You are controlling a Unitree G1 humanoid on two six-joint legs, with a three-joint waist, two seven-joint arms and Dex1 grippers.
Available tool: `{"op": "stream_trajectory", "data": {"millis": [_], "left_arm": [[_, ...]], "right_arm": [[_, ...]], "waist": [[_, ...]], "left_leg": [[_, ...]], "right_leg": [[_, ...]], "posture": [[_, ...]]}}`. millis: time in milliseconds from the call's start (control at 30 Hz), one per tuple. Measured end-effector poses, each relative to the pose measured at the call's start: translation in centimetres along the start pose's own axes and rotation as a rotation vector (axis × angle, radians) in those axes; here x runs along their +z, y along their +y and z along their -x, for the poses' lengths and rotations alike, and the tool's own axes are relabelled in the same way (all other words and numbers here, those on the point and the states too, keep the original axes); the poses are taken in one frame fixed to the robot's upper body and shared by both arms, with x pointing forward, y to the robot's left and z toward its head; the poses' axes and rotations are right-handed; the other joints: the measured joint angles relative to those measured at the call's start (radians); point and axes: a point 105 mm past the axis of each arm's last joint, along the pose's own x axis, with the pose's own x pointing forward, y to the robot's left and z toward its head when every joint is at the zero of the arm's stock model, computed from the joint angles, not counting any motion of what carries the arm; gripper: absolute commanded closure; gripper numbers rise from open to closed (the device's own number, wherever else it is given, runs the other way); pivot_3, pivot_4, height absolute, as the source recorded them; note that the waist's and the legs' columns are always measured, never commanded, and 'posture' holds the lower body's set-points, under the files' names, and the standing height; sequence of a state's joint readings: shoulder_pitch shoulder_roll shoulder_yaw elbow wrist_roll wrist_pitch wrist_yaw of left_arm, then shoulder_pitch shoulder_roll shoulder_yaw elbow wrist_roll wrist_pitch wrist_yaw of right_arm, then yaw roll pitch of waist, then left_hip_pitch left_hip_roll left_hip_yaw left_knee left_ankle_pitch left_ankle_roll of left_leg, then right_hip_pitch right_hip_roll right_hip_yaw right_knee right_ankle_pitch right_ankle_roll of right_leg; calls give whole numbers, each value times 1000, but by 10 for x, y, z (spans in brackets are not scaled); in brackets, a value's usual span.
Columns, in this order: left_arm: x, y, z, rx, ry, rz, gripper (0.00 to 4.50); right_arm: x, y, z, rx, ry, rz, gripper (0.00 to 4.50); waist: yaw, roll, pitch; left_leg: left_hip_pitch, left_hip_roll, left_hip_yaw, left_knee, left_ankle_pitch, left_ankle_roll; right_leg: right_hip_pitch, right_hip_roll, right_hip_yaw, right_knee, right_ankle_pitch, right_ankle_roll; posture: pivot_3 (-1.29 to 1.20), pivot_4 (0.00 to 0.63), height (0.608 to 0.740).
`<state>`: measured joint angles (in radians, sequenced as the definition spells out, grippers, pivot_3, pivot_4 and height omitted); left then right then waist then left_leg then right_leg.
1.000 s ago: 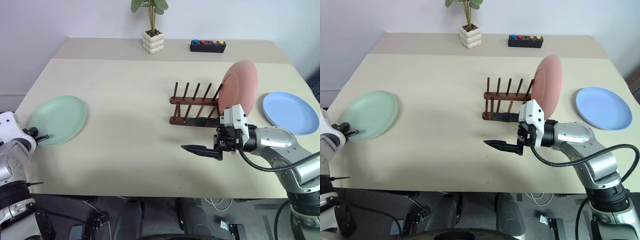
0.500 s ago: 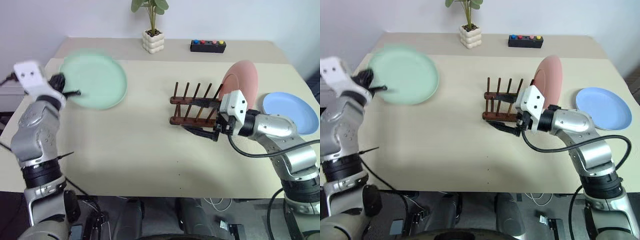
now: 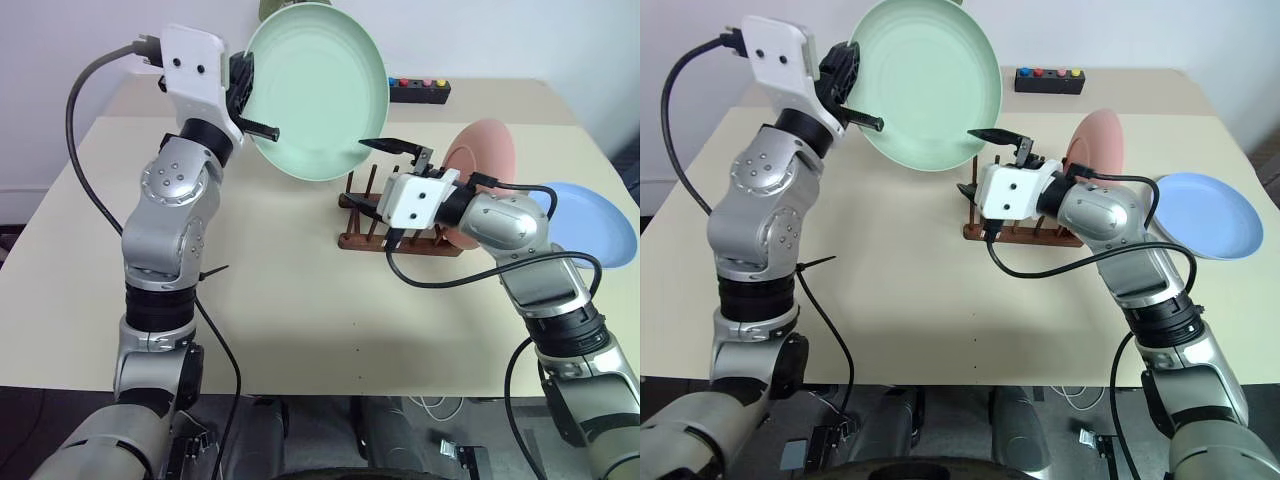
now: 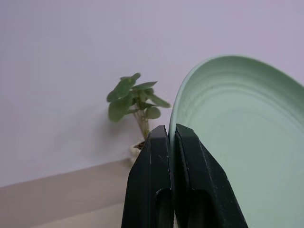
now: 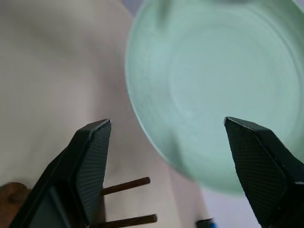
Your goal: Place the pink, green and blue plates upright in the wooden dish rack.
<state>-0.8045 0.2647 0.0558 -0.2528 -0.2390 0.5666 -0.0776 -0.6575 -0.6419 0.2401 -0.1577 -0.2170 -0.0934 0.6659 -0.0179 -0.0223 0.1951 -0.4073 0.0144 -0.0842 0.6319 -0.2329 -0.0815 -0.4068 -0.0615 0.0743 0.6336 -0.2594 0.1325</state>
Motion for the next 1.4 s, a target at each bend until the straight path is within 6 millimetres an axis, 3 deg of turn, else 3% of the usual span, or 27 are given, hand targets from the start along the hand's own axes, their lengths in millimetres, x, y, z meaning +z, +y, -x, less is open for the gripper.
{"op": "stream_trajectory", "data": {"millis": [233,333,533,667,700,767,867,1000,1067,1133,1233,1333,1400], "left_arm": [[8,-14,0,-46,-7,73,4470],[9,-19,1,-66,-2,92,4500],[6,-19,2,-63,17,90,4500],[4,-17,2,-49,26,119,4500],[4,-16,2,-48,25,131,4188],[6,-16,2,-50,15,169,3493],[15,-10,4,-39,-48,238,1978],[48,33,7,126,-219,304,52],[55,53,12,191,-261,306,52],[48,68,16,223,-229,240,52],[15,82,31,161,-83,89,52],[-33,70,51,16,86,71,52],[-56,49,73,-158,184,75,52]], "right_arm": [[-9,8,-6,7,31,97,612],[-9,9,-7,8,28,143,1495],[-9,10,-7,-2,16,206,4468],[-9,11,-7,1,9,225,4468],[-9,11,-7,0,8,227,4495],[-9,10,-7,-6,8,231,4500],[-13,11,-7,-14,28,240,4500],[-15,8,-7,-41,33,243,4500],[-16,6,-6,-54,34,240,4500],[-14,-1,-5,-91,21,194,4500],[-3,-28,2,-233,-65,-66,4500],[9,-51,20,-286,-156,-266,4500],[19,-56,31,-277,-248,-480,4500]], "waist": [[0,0,0],[0,0,0],[-1,0,0],[0,0,0],[0,0,0],[0,0,0],[1,0,0],[-3,0,0],[-1,0,0],[-1,0,0],[-9,1,1],[-4,1,1],[-3,1,1]], "left_leg": [[0,0,0,0,0,0],[0,0,0,0,0,0],[0,0,0,0,0,0],[0,0,0,0,0,0],[0,0,0,0,0,0],[0,0,0,0,0,0],[0,0,0,0,0,0],[1,0,0,0,0,0],[0,0,0,0,0,0],[1,0,0,0,0,0],[1,0,0,-1,0,0],[0,0,-1,0,0,0],[1,0,-1,-1,0,0]], "right_leg": [[0,0,0,0,0,0],[0,0,0,0,0,0],[0,0,0,0,0,0],[0,0,0,0,0,0],[0,0,0,0,0,0],[0,0,0,0,0,0],[0,0,0,0,0,0],[0,0,0,0,0,0],[0,0,0,0,0,0],[1,0,0,0,0,0],[0,0,0,2,0,0],[1,0,0,2,0,0],[1,0,0,2,0,-1]], "posture": [[0,150,730],[0,150,730],[0,150,730],[0,150,730],[0,150,730],[0,150,730],[0,150,730],[0,150,730],[0,150,730],[0,150,730],[0,150,730],[0,150,730],[0,150,730]]}}
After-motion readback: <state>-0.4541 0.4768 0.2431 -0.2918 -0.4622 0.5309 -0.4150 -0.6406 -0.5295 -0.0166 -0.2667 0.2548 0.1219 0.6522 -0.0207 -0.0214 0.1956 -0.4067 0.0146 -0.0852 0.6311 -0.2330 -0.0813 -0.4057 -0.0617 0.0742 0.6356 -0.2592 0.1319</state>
